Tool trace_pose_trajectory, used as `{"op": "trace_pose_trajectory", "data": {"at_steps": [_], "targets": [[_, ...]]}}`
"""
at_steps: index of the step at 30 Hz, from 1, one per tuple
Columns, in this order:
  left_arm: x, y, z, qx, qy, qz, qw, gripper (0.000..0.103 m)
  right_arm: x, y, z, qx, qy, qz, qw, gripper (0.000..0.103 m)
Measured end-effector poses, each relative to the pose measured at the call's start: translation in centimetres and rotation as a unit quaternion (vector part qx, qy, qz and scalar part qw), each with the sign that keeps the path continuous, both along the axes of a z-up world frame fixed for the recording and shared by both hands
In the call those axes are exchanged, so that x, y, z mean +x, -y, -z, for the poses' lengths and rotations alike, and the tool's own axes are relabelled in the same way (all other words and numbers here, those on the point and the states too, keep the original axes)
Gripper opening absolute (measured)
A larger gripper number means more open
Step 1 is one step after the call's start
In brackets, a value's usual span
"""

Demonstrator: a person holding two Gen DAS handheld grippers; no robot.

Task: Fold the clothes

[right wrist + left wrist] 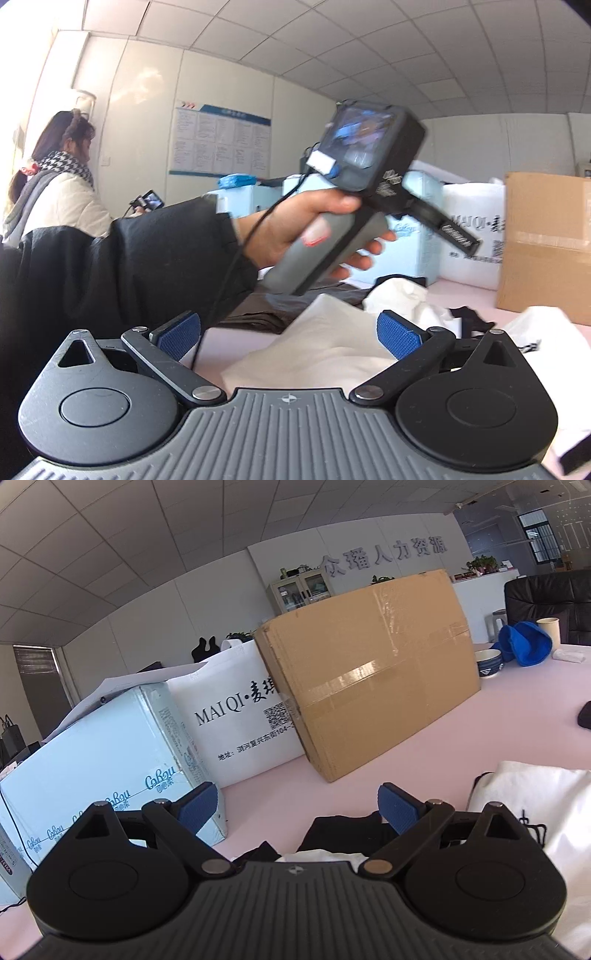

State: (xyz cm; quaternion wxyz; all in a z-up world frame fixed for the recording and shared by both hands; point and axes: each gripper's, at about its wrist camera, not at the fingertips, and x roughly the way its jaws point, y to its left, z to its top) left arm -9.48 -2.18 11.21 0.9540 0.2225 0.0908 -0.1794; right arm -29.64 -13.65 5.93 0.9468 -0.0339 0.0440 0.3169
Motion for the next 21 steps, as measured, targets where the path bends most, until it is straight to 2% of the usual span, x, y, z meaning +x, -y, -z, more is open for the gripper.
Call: {"op": "trace_pose_trajectory", "data": {"at_steps": [2, 3, 5, 7, 9, 11, 15, 17, 19, 21], "targets": [[-1.1, 0.0, 0.3, -0.024, -0.003, 0.004, 0.9997, 0.094, 0.6, 2.6, -0.3, 0.008, -0.001, 0.065, 0.998, 0.103], [-1.5, -0.4, 0.6, -0.045, -0.019, 0.01, 0.9988, 0.094, 0.9, 3.8, -0.3, 0.01, -0.005, 0.102, 0.995, 0.103], [-2.1, -1.1, 1.0, -0.084, -0.052, 0.019, 0.9949, 0.094, 1.7, 5.6, -0.2, -0.011, -0.019, 0.175, 0.984, 0.103], [-2.1, -1.4, 2.2, -0.102, -0.088, 0.017, 0.9907, 0.094, 2.3, 6.9, 0.3, -0.046, -0.022, 0.225, 0.973, 0.103], [-1.9, -1.2, 3.9, -0.105, -0.119, -0.004, 0.9874, 0.094, 2.9, 8.2, 0.7, -0.06, -0.029, 0.255, 0.965, 0.103], [-2.0, -1.1, 5.3, -0.107, -0.139, -0.014, 0.9843, 0.094, 2.7, 9.9, 1.2, -0.056, -0.039, 0.264, 0.962, 0.103], [-2.5, -1.8, 7.2, -0.131, -0.174, -0.008, 0.976, 0.094, 3.0, 12.5, 1.6, -0.058, -0.062, 0.282, 0.956, 0.102], [-2.5, -2.5, 7.8, -0.143, -0.187, -0.012, 0.9718, 0.094, 3.7, 12.8, 1.4, -0.061, -0.088, 0.291, 0.951, 0.097], [-2.3, -3.0, 8.6, -0.142, -0.193, -0.034, 0.9702, 0.094, 4.4, 13.2, 1.6, -0.057, -0.137, 0.291, 0.945, 0.066], [-2.0, -3.3, 8.9, -0.143, -0.205, -0.042, 0.9673, 0.094, 4.7, 13.3, 1.7, -0.045, -0.174, 0.296, 0.938, 0.058]]}}
